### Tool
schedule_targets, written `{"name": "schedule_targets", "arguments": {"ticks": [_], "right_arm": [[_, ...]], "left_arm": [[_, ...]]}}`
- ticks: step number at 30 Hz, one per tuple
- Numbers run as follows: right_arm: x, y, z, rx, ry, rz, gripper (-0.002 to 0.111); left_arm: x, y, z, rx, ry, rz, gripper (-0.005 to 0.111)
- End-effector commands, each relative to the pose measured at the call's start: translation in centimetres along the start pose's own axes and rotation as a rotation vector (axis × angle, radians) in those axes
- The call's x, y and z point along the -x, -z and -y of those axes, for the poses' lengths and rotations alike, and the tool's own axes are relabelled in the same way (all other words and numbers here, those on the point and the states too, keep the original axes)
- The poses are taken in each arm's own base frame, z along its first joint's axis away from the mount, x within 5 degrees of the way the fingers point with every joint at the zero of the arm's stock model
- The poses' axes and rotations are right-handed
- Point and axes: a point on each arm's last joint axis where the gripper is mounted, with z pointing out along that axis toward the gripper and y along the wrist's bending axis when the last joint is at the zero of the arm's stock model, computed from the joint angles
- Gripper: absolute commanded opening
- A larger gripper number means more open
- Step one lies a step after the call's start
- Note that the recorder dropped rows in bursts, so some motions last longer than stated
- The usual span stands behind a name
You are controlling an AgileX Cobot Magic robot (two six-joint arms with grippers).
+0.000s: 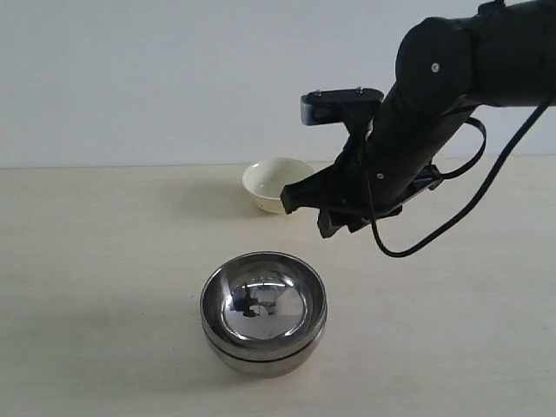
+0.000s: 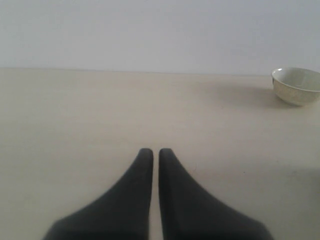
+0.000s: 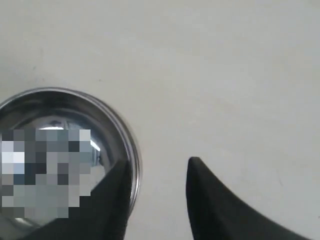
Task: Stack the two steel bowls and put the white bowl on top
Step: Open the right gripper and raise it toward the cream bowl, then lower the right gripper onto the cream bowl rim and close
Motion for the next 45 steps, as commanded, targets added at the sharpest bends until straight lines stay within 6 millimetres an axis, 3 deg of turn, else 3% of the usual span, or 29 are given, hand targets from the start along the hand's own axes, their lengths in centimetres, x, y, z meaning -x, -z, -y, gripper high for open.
{"name": "schedule_targets", "arguments": {"ticks": [1, 6, 12, 18, 23, 29, 39, 45], "right_arm": [[0.9, 0.8, 0.1, -0.021, -0.008, 0.094, 0.031], [2.4, 0.6, 0.7, -0.02, -0.043, 0.187, 0.032], [4.8, -0.5, 2.6, -0.061, -0.071, 0.153, 0.053], [7.3, -2.8, 4.2, -0.087, -0.09, 0.163, 0.052], [9.6, -4.5, 4.4, -0.086, -0.091, 0.18, 0.052], [12.1, -8.2, 5.2, -0.09, -0.122, 0.175, 0.052], [12.9, -14.5, 7.8, -0.107, -0.167, 0.176, 0.052], [12.9, -16.4, 8.2, -0.097, -0.181, 0.222, 0.052]], "left_arm": [[0.0, 0.0, 0.0, 0.001, 0.016, 0.008, 0.004], [0.0, 0.0, 0.0, 0.001, 0.016, 0.008, 0.004], [0.0, 0.0, 0.0, 0.001, 0.016, 0.008, 0.004], [0.0, 0.0, 0.0, 0.001, 0.016, 0.008, 0.004], [0.0, 0.0, 0.0, 0.001, 0.016, 0.008, 0.004], [0.0, 0.0, 0.0, 0.001, 0.016, 0.008, 0.004], [0.0, 0.0, 0.0, 0.001, 0.016, 0.008, 0.004], [0.0, 0.0, 0.0, 0.001, 0.016, 0.008, 0.004]]}}
